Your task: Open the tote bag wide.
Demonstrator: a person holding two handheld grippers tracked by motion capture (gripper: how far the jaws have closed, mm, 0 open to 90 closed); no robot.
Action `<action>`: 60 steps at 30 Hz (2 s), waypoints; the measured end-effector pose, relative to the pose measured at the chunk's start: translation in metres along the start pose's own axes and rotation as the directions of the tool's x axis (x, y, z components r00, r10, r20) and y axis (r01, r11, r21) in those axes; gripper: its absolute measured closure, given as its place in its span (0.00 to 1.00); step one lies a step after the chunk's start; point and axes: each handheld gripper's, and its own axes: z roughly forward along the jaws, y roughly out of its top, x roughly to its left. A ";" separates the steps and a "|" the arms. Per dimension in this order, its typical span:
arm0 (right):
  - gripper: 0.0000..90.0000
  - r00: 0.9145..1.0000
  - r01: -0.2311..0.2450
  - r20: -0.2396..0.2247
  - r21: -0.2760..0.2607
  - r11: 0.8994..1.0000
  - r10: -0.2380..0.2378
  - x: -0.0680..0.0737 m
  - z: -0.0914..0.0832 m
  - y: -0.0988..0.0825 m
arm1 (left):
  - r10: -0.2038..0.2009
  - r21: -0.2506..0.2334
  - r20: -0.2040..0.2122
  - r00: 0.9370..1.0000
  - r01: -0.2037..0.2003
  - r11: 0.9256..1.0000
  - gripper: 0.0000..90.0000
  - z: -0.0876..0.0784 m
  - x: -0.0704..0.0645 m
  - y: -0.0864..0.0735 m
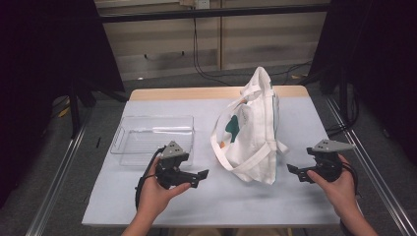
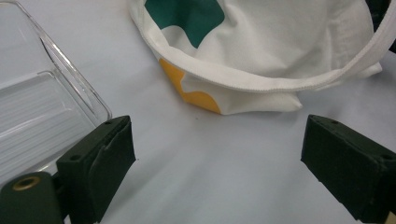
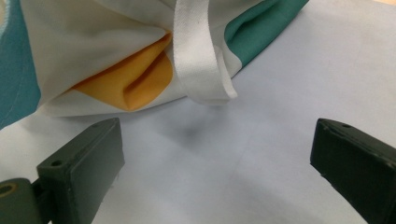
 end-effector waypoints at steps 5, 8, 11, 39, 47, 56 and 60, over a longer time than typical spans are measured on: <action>0.03 1.000 0.008 -0.004 -0.024 1.000 -0.008 -0.002 0.002 0.003 | -0.005 0.004 0.008 1.000 0.005 1.000 0.11 0.001 0.001 0.004; 0.03 1.000 0.006 0.011 -0.037 0.999 -0.006 -0.005 0.003 0.005 | 0.004 0.005 0.006 1.000 -0.004 1.000 0.11 0.001 0.001 0.008; 0.03 1.000 -0.009 0.017 -0.028 1.000 0.009 -0.005 0.001 0.002 | 0.002 0.002 -0.001 1.000 -0.002 1.000 0.11 0.000 0.001 0.013; 0.08 1.000 -0.009 0.006 -0.057 0.998 0.009 0.000 0.002 0.030 | 0.000 -0.001 -0.046 0.999 0.000 1.000 0.13 0.023 0.012 0.058; 0.08 1.000 -0.020 0.008 -0.054 0.998 0.021 -0.002 0.006 0.037 | 0.000 0.003 -0.055 0.998 0.000 1.000 0.14 0.032 0.017 0.071; 0.08 1.000 -0.026 -0.007 -0.048 0.999 0.026 -0.003 0.010 0.043 | 0.029 0.025 -0.066 0.997 -0.028 0.999 0.18 0.043 0.019 0.082; 0.08 1.000 -0.028 -0.016 -0.046 0.999 0.027 -0.003 0.012 0.047 | 0.027 0.031 -0.069 0.997 -0.025 0.999 0.20 0.047 0.021 0.087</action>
